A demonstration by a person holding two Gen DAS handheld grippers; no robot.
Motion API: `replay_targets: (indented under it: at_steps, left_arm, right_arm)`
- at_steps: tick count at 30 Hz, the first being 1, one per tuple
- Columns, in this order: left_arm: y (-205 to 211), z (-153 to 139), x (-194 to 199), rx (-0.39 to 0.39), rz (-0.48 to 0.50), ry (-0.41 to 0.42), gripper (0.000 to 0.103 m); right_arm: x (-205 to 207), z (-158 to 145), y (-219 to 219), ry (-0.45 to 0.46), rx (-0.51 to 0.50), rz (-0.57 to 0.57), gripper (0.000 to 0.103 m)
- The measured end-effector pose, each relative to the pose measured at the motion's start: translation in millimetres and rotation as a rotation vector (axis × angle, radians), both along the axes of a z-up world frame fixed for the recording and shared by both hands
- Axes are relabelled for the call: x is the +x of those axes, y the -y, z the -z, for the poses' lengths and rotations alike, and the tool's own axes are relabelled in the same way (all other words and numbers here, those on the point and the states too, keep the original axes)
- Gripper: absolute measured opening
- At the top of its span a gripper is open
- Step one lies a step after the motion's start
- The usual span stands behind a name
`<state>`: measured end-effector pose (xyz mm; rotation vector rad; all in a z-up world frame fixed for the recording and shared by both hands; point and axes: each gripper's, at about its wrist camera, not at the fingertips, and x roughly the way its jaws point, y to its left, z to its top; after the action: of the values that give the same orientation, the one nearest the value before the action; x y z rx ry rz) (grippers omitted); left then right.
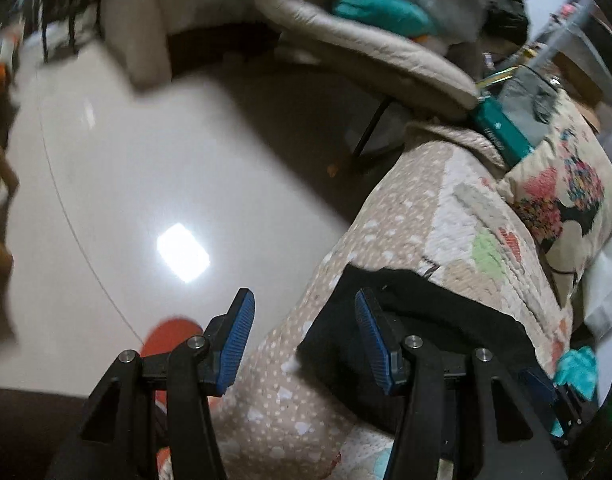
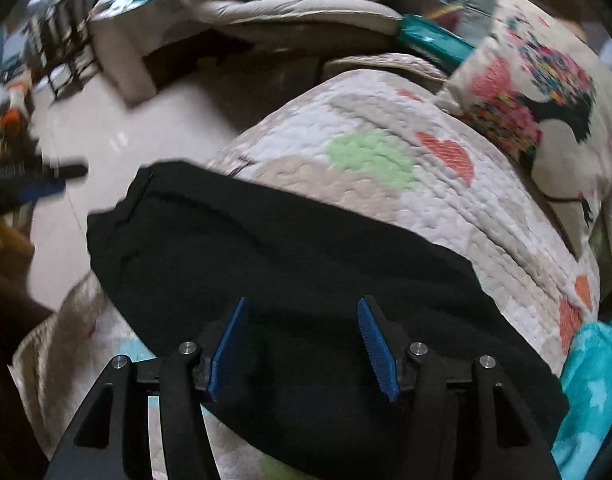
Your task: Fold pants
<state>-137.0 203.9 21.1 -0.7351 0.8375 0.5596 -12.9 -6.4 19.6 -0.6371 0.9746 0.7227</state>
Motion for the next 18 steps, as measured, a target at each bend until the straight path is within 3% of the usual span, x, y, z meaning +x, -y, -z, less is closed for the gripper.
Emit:
replay_targets:
  at_steps: [4, 7, 12, 14, 18]
  left_arm:
    - [5, -6, 0, 0.035, 0.023, 0.013, 0.054]
    - [-3, 13, -8, -0.066, -0.001, -0.008, 0.055]
    - [-8, 53, -25, -0.311, -0.037, 0.001, 0.055]
    - [-3, 61, -24, -0.346, -0.025, 0.008, 0.055]
    - [4, 60, -16, -0.319, 0.0, 0.032, 0.055]
  right_arm:
    - [-3, 1, -9, 0.011, -0.03, -0.038, 0.061]
    - [1, -3, -22, -0.004, -0.025, -0.07, 0.061]
    - [11, -8, -61, -0.069, -0.011, -0.165, 0.061]
    - [14, -7, -79, -0.1, -0.011, -0.206, 0.061]
    - [21, 0, -118, -0.177, -0.015, -0.273, 0.061]
